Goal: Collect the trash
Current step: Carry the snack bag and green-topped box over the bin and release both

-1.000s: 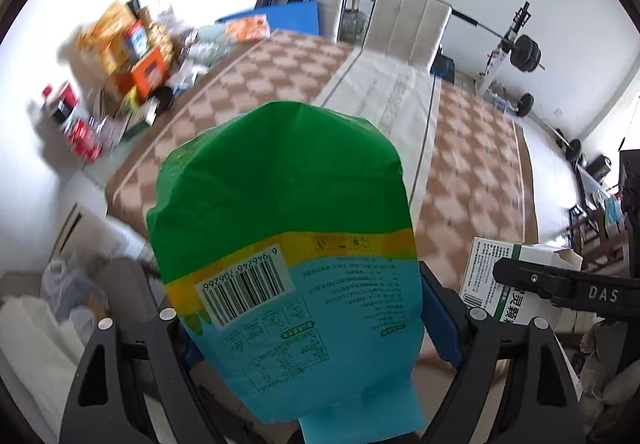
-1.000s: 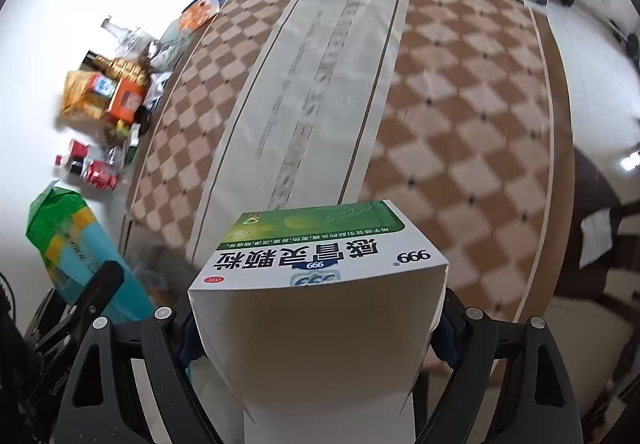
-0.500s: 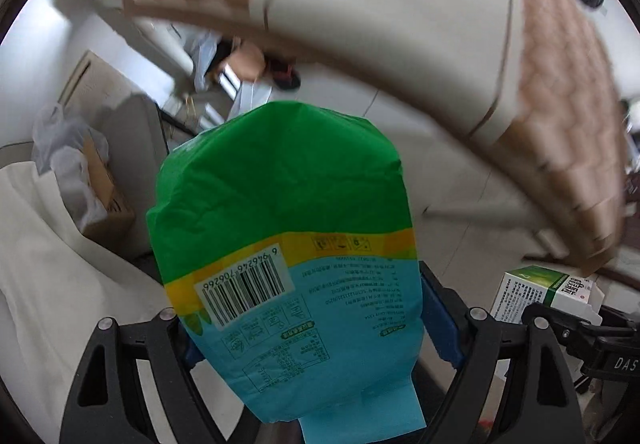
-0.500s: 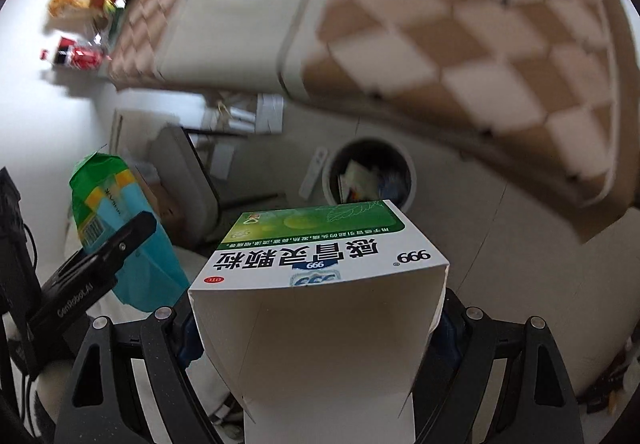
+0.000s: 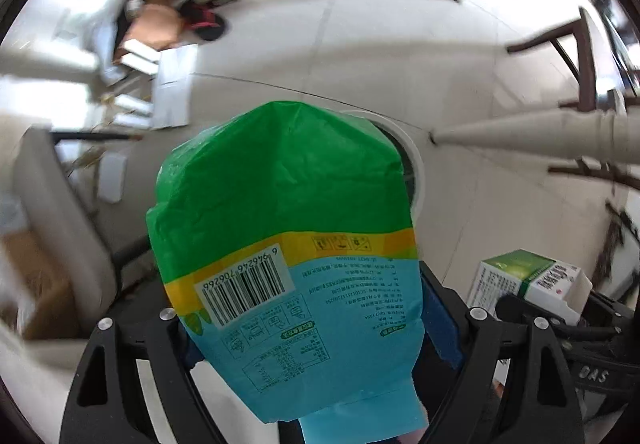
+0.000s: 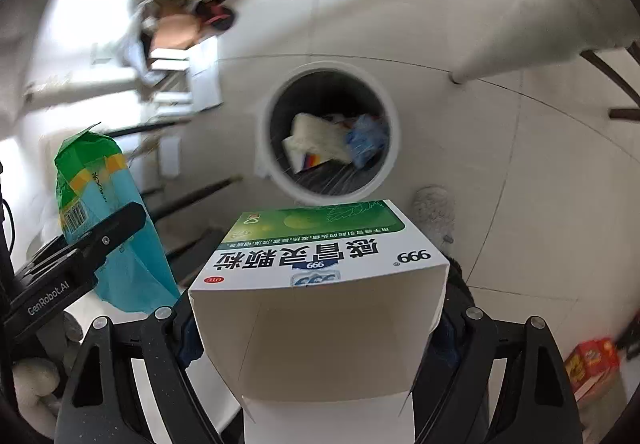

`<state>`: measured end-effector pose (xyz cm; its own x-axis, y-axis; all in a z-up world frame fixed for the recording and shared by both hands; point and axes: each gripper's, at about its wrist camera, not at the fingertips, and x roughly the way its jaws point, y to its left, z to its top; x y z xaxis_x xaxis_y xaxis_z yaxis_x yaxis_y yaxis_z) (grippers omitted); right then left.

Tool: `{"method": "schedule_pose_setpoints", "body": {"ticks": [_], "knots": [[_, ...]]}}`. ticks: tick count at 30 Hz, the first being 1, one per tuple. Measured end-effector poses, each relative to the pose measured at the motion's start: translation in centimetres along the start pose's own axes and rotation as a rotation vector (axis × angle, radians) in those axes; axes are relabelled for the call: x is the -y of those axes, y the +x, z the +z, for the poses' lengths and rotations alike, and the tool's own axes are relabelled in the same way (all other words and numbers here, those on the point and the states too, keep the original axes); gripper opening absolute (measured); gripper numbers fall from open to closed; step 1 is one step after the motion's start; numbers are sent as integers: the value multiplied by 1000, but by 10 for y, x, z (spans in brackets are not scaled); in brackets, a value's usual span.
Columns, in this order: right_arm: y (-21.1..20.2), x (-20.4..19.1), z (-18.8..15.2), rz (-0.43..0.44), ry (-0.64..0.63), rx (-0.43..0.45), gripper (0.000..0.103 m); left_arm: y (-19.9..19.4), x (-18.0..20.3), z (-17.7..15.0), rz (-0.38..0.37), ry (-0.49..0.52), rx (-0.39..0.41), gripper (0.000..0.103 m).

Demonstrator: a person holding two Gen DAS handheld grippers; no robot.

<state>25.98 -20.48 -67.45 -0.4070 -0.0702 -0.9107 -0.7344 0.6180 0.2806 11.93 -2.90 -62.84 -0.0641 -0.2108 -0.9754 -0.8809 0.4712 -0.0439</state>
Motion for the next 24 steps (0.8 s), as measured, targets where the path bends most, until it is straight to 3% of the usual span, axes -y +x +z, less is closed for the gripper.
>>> {"method": "schedule_pose_setpoints", "body": {"ticks": [4, 12, 19, 24], "knots": [[19, 7, 10, -49, 108, 10, 88, 19, 8, 14, -21, 145, -51, 85], [39, 15, 17, -85, 285, 1, 88, 44, 15, 26, -54, 307, -140, 86], [86, 19, 34, -40, 330, 18, 88, 88, 5, 44, -80, 302, -188, 88], [125, 36, 50, 3, 390, 11, 88, 116, 0, 53, -111, 269, -220, 97]]}}
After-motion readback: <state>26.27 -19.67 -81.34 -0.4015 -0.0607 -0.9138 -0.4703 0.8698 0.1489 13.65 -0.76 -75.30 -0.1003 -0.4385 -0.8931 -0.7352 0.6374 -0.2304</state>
